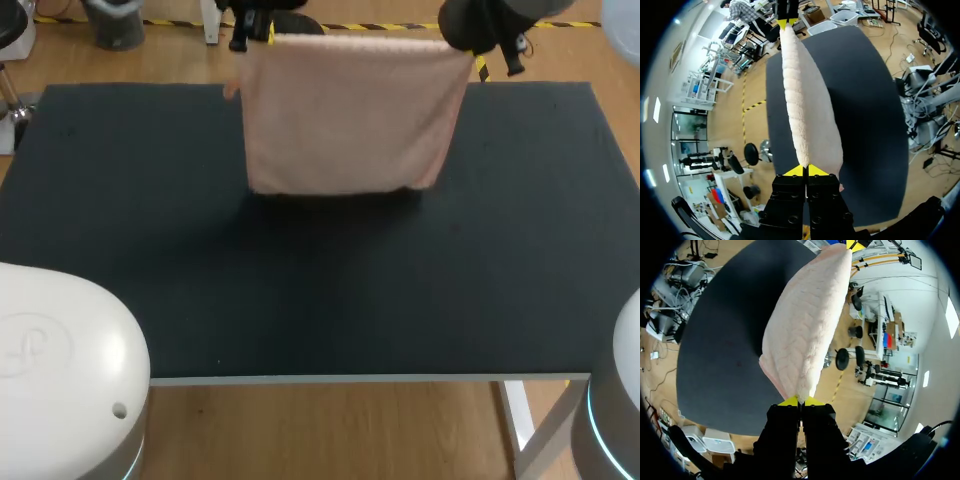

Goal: Fold the towel

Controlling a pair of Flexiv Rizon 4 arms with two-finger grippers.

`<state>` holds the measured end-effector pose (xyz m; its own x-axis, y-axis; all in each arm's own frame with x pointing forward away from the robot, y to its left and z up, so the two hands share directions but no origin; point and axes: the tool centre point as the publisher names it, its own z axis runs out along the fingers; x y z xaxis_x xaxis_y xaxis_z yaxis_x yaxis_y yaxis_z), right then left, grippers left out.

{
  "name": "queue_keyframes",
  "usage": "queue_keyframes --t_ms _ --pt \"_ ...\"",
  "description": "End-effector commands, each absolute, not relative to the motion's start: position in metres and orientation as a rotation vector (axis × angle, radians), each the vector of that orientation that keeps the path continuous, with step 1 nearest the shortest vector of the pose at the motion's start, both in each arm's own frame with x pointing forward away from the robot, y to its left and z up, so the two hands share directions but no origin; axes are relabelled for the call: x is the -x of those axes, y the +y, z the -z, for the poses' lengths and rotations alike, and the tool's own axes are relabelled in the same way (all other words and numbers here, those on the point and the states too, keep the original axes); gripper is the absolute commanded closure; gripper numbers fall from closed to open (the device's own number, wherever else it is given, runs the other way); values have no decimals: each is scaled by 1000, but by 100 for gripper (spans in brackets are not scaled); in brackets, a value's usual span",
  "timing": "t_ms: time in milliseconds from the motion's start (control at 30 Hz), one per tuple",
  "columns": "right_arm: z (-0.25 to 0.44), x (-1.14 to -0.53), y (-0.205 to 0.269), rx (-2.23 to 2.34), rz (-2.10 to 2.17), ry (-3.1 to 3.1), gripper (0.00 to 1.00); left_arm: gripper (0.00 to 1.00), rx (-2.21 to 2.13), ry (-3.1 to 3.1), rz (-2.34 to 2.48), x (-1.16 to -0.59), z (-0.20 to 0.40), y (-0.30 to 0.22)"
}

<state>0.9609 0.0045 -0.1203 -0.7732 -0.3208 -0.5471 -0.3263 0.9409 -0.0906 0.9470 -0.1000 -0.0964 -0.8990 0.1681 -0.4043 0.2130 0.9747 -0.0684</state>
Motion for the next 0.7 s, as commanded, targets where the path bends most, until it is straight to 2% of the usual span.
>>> queue_keyframes --t_ms 33,433,700 --pt "144 -948 4 486 -22 2560 100 100 -264 2772 154 -930 125 -97" --pt "227 -915 9 550 22 2792 100 100 -232 3047 140 -906 208 -107" --pt "276 -925 7 525 62 2867 100 100 -203 3138 78 -922 251 -109"
